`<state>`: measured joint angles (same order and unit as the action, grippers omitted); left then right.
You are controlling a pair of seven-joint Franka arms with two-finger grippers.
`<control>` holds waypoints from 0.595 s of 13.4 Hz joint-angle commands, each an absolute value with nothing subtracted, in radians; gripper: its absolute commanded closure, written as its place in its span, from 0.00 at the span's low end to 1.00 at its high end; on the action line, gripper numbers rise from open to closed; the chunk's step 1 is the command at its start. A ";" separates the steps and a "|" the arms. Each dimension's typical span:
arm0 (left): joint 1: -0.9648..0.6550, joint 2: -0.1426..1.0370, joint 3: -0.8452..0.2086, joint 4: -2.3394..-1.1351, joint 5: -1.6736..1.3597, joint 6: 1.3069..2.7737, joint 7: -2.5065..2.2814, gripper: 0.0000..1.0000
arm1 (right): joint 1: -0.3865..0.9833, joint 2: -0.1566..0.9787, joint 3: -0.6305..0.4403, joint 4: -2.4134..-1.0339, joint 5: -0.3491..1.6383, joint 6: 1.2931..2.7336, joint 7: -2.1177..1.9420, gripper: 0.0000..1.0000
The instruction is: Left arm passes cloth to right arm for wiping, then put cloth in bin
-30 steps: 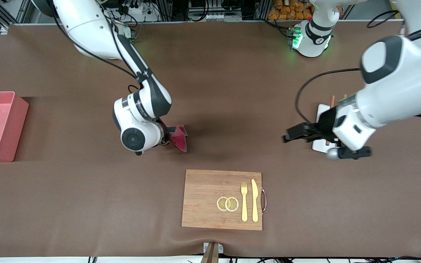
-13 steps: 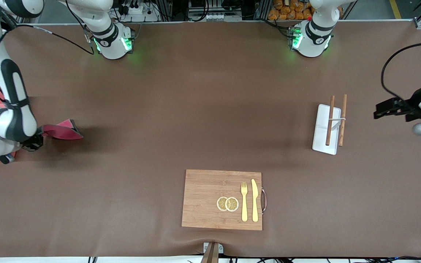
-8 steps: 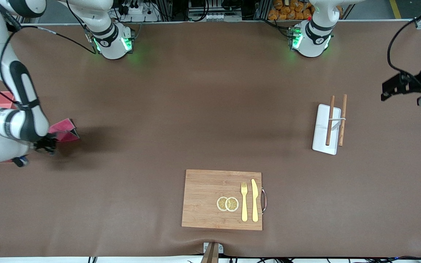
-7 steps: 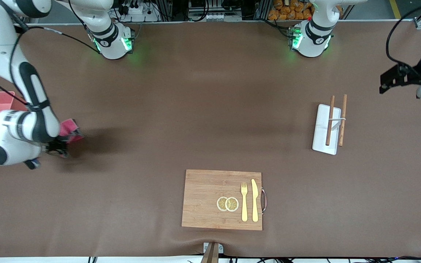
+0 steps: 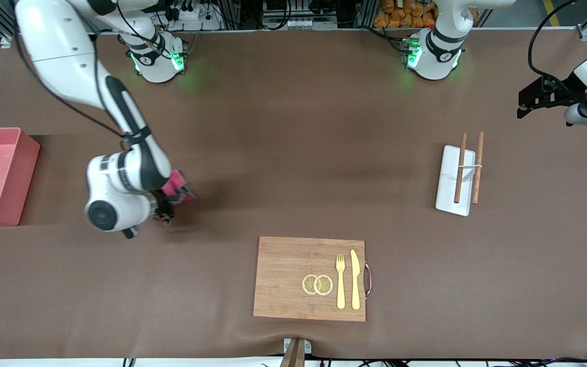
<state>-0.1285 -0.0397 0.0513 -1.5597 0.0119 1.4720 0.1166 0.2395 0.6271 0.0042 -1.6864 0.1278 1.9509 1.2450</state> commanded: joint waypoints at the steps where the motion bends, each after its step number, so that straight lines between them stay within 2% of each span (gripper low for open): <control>1: -0.140 -0.031 0.063 -1.565 0.009 1.502 0.109 0.00 | 0.323 0.597 -0.009 -1.637 0.178 1.933 1.331 1.00; 3: -0.135 -0.020 0.066 -1.555 -0.005 1.506 0.112 0.00 | 0.333 0.565 -0.009 -1.612 0.178 1.889 1.318 1.00; 5: -0.136 -0.015 0.067 -1.537 -0.006 1.506 0.109 0.00 | 0.321 0.561 -0.012 -1.530 0.172 1.818 1.315 1.00; 8: -0.140 -0.015 0.063 -1.536 0.006 1.506 0.109 0.00 | 0.250 0.555 -0.021 -1.375 0.141 1.588 1.196 1.00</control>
